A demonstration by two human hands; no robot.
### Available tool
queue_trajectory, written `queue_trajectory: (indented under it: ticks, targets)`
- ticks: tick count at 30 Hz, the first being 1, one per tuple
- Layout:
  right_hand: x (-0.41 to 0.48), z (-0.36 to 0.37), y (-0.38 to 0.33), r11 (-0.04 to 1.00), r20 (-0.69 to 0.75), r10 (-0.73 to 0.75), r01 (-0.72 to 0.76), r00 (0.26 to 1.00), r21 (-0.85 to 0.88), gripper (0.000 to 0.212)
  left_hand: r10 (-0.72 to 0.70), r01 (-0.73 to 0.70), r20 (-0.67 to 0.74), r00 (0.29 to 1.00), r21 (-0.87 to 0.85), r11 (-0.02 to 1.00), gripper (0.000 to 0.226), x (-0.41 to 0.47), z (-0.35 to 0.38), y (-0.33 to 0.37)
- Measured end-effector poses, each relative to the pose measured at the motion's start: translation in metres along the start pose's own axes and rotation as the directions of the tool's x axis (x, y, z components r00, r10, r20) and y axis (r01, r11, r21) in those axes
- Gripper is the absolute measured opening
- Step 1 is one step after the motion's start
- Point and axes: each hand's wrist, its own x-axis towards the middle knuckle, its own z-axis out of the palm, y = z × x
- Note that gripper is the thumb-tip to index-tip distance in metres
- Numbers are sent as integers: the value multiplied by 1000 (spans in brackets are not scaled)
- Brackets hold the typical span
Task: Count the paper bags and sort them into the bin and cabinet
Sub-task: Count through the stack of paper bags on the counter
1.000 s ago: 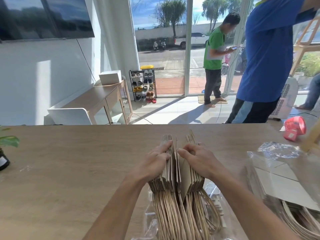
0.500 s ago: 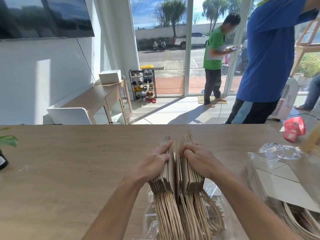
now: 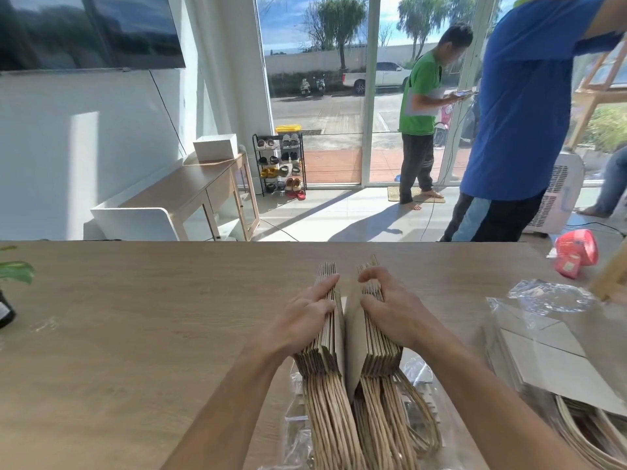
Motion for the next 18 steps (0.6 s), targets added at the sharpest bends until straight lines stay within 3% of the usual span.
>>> queue_trajectory:
  ticks: [2,8,12,18]
  targets:
    - [1,-1,-2,1000,30,-14,14,999,-7,27,3,-3,-1,1000,-4,1000,53,-1,0,1]
    - [-1,2,-6,999,65,28,-26,998,-28,15,9,-9,4,1000,9,1000,56,-5,-1,4]
    - [-1,3,-6,998,43,37,-35,998,-51,26,13,-13,17,1000,15,1000,57,-5,-1,4]
    - [-1,2,-7,999,66,29,-25,997,-47,18,2,-2,17,1000,5,1000,56,-4,-2,1]
